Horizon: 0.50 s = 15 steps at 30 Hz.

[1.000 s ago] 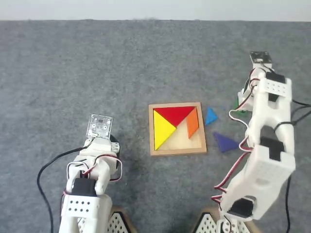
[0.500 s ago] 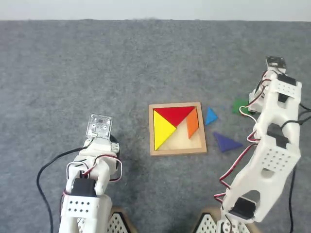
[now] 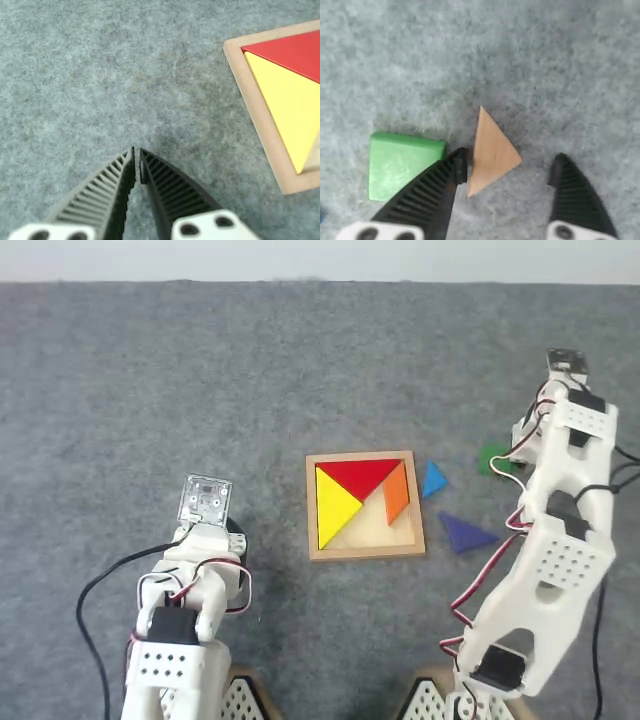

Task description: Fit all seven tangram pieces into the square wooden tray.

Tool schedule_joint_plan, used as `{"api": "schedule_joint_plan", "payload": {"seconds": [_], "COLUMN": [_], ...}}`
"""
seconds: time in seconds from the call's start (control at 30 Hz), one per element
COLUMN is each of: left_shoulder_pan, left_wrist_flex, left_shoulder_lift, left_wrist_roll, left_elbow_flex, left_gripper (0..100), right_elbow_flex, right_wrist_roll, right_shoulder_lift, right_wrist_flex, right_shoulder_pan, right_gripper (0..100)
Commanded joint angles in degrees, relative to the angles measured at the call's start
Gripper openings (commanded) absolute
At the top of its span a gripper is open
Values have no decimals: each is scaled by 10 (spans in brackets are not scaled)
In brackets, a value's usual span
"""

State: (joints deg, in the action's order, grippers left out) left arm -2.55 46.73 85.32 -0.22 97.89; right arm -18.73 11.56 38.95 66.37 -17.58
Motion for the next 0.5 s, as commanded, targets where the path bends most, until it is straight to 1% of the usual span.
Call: {"api": "schedule_joint_plan", "payload": {"seconds": [0.0, 0.07, 0.2, 0.3, 0.47], "left_shoulder_pan": [-2, -2, -2, -2, -2], "left_wrist_flex": [0, 0, 0, 0, 0], "left_shoulder_lift": [7, 7, 7, 7, 7], "left_wrist_roll": [3, 3, 3, 3, 3], "left_elbow_flex": [-11, -11, -11, -11, -11], "left_gripper": [14, 14, 14, 14, 14], "right_elbow_flex": [-29, -30, -33, -45, -46], "right_wrist_roll": [-6, -6, -5, -5, -7], "right_shoulder_lift": [-11, -13, -18, -29, -115], "right_wrist_flex": [31, 36, 41, 65, 116], "right_shoulder_pan": [13, 13, 14, 29, 68], "right_gripper": [90, 58, 61, 59, 58]}}
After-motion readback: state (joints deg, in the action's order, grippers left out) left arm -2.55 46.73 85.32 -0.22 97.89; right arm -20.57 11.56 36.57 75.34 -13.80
